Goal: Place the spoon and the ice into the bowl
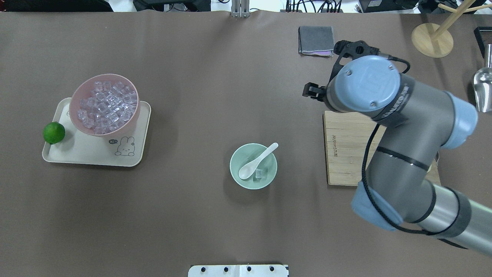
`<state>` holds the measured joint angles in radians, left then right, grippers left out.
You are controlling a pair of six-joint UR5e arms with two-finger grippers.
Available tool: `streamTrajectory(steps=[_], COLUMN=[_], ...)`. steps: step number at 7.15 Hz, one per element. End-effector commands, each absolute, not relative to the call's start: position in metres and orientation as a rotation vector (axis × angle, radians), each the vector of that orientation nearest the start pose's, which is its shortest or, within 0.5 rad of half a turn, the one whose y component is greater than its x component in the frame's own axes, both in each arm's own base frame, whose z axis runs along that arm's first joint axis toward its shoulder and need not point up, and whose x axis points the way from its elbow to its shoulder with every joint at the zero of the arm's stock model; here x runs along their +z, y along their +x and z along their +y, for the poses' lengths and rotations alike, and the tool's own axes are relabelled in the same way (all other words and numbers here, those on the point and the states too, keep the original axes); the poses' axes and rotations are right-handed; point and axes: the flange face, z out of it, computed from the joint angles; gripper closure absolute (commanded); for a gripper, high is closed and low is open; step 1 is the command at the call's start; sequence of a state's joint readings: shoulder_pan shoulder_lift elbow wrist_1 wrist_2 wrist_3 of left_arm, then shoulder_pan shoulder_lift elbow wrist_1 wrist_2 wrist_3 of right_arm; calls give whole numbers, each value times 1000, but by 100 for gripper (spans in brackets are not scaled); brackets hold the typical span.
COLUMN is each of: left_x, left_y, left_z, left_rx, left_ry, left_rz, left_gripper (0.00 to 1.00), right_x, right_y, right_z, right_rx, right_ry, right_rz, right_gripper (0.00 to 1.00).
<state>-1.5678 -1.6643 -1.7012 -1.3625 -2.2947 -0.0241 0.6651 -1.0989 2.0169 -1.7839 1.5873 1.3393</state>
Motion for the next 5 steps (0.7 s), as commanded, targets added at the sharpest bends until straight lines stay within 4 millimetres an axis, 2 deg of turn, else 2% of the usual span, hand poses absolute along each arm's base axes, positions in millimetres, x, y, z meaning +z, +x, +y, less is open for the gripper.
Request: streamTrajectory(steps=[1, 2, 3, 4, 5], left_x=[583, 579, 583, 613, 630], left_y=[-85, -85, -85, -84, -83], left_z=[-497, -495, -491, -468, -446], left_rx=[-48, -43, -35, -22, -13], left_ry=[-46, -30, -10, 39, 85], left_rz=[643, 644, 644, 644, 650], left_gripper=[1, 1, 1, 1, 1], right_x=[294, 320, 353, 385, 415], right_y=[-285, -243, -196, -150, -110], right_z=[-487, -498, -504, -503, -497], right_rx=[134, -5, -104, -144, -124], right_ry=[229, 208, 187, 168, 138], right_rz=[-632, -638, -648, -653, -658], right_gripper=[0, 0, 0, 0, 0])
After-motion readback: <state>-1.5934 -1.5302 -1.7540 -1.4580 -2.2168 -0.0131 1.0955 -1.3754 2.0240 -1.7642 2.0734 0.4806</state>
